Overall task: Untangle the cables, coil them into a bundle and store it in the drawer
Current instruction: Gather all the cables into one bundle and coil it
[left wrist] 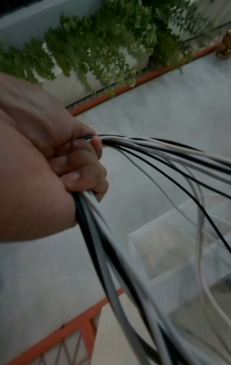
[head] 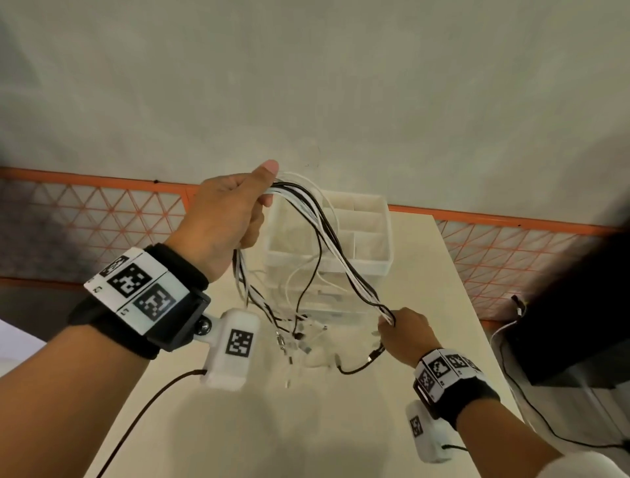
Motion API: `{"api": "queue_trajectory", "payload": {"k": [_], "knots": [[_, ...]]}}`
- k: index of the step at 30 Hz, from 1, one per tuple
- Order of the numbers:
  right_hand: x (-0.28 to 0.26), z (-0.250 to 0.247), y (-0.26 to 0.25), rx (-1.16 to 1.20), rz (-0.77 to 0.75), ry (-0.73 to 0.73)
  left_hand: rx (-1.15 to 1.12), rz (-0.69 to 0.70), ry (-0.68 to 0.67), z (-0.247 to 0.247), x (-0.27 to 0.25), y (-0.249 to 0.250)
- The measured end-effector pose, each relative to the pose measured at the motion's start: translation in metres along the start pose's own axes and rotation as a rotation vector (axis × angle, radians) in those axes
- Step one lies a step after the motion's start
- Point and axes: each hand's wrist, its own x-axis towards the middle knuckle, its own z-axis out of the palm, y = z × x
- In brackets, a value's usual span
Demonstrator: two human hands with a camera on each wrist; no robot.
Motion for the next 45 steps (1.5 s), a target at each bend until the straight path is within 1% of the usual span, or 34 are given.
{"api": "queue_trajectory", "payload": {"k": [3,6,8,9,11,12,13,14,16,17,18,19,20,23,25,27,29,33,35,36,39,41,43,45], "knots": [[0.002,0.004,0.002,0.033,0.071,-0.046,-0.103,-0.008,-0.018,0.004,-0.002,0.004],[0.000,0.010,0.005,0.007,0.082,-0.119,-0.088,-0.007,-0.042,0.005,0.000,0.005],[0.003,0.010,0.008,0.067,0.014,-0.065,-0.038,-0.018,-0.073,0.006,0.001,-0.001],[0.003,0.008,0.007,0.133,-0.030,-0.027,-0.015,-0.025,-0.079,0.007,0.001,-0.005],[0.001,0.004,0.006,0.261,-0.152,0.086,0.007,-0.039,-0.072,0.009,0.001,-0.011],[0.003,0.003,0.008,0.290,-0.188,0.124,0.003,-0.044,-0.063,0.010,0.001,-0.013],[0.002,0.003,0.009,0.285,-0.176,0.113,-0.007,-0.048,-0.050,0.010,0.002,-0.013],[0.002,0.004,0.012,0.249,-0.130,0.068,-0.020,-0.049,-0.036,0.009,0.003,-0.012],[0.002,0.004,0.019,0.032,-0.018,-0.074,-0.030,-0.035,-0.025,0.007,0.005,-0.009],[0.000,0.002,0.021,-0.060,0.006,-0.131,-0.021,-0.026,-0.026,0.005,0.006,-0.007],[-0.001,0.000,0.021,-0.087,-0.010,-0.150,-0.006,-0.017,-0.029,0.003,0.007,-0.006],[-0.004,-0.006,0.016,-0.037,-0.066,-0.145,0.014,-0.012,-0.035,0.002,0.007,-0.005],[-0.008,-0.014,0.008,0.076,-0.150,-0.108,0.034,-0.012,-0.047,0.001,0.007,-0.005],[-0.020,-0.040,-0.032,0.497,-0.418,0.076,0.078,-0.023,-0.096,0.003,0.006,-0.008],[-0.029,-0.055,-0.068,0.631,-0.526,0.140,0.083,-0.027,-0.132,0.007,0.004,-0.010],[-0.035,-0.060,-0.100,0.701,-0.588,0.135,0.090,-0.025,-0.182,0.009,0.002,-0.011],[-0.040,-0.061,-0.122,0.761,-0.625,0.098,0.097,-0.020,-0.198,0.007,0.001,-0.012],[-0.038,-0.055,-0.129,0.846,-0.632,0.052,0.161,0.026,-0.118,-0.009,0.000,-0.014],[-0.033,-0.049,-0.123,0.804,-0.636,-0.006,0.208,0.058,-0.066,-0.015,-0.002,-0.016],[-0.031,-0.044,-0.119,0.733,-0.644,-0.022,0.217,0.062,-0.031,-0.017,-0.002,-0.016],[-0.026,-0.030,-0.105,0.415,-0.640,-0.006,0.214,0.056,0.048,-0.021,0.000,-0.014],[-0.023,-0.022,-0.093,0.287,-0.601,-0.011,0.264,0.073,0.059,-0.023,0.000,-0.015],[-0.020,-0.015,-0.083,0.206,-0.567,-0.054,0.320,0.081,0.051,-0.023,-0.001,-0.018],[-0.017,-0.010,-0.076,0.191,-0.520,-0.090,0.332,0.070,0.041,-0.020,-0.002,-0.020]]}}
